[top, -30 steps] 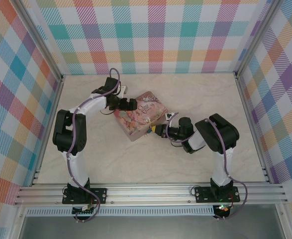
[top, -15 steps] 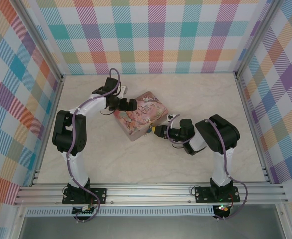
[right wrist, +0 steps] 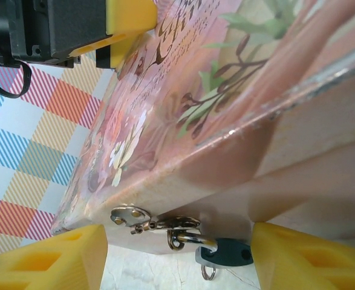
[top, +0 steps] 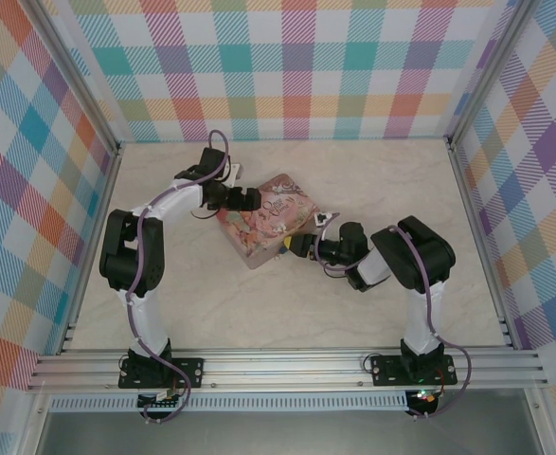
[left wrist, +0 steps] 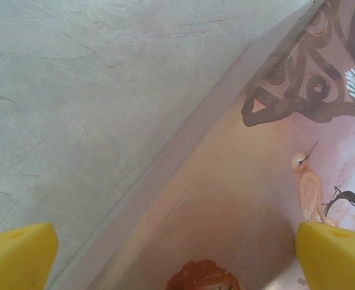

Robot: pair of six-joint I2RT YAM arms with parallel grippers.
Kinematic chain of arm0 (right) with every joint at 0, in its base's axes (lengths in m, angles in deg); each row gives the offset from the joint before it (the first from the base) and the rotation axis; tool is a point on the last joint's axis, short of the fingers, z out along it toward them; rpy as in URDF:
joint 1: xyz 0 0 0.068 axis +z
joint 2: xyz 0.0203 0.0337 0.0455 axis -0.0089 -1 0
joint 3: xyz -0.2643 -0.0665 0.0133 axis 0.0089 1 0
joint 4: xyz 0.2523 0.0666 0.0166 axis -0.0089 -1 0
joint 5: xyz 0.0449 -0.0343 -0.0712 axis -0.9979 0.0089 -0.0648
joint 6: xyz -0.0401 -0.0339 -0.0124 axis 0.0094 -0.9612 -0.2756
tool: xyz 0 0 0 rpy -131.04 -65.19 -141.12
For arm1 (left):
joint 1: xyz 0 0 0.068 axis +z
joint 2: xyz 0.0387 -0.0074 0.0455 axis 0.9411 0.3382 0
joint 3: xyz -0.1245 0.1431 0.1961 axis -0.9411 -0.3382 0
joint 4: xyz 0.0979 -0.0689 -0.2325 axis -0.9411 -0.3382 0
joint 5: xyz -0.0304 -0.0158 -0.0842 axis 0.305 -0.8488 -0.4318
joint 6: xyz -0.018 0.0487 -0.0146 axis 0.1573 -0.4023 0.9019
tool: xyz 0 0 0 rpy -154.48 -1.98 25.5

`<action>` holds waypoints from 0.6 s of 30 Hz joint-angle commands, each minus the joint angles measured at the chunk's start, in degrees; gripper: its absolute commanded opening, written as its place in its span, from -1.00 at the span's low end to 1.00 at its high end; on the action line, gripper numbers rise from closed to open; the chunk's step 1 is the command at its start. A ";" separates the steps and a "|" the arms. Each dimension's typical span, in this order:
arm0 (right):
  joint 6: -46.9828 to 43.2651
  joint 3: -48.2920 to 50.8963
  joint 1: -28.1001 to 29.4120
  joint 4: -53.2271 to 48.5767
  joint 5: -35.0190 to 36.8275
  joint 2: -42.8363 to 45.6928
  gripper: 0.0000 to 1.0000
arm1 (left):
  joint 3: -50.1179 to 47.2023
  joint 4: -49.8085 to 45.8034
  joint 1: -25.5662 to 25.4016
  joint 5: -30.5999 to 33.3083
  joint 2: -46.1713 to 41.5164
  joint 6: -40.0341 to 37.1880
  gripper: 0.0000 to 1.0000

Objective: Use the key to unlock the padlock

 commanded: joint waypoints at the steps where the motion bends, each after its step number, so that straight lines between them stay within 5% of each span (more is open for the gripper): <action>1: 0.34 -1.72 0.89 0.86 -1.29 -1.27 0.29 | -1.83 -2.19 0.04 2.20 -1.03 0.16 1.00; 18: 1.67 -2.44 2.09 3.66 -4.12 -2.31 0.02 | -2.17 -2.07 0.07 2.41 -1.12 0.33 1.00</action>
